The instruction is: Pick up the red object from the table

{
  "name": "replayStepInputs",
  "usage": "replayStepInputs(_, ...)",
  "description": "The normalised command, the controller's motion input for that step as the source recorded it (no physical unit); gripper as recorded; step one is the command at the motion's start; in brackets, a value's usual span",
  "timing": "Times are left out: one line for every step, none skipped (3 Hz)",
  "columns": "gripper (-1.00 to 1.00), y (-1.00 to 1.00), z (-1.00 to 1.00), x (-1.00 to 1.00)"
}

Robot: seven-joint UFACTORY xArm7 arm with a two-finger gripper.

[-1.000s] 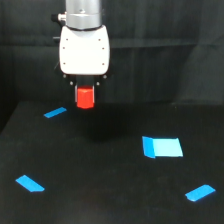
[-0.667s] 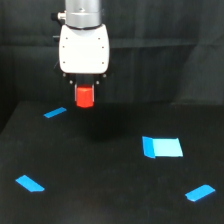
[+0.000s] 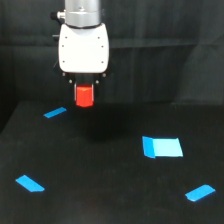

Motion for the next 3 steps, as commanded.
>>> replayStepInputs(-0.93, 0.04, 0.01, 0.03)
replayStepInputs(-1.0, 0.02, 0.03, 0.01)
replayStepInputs(-1.0, 0.0, 0.03, 0.15)
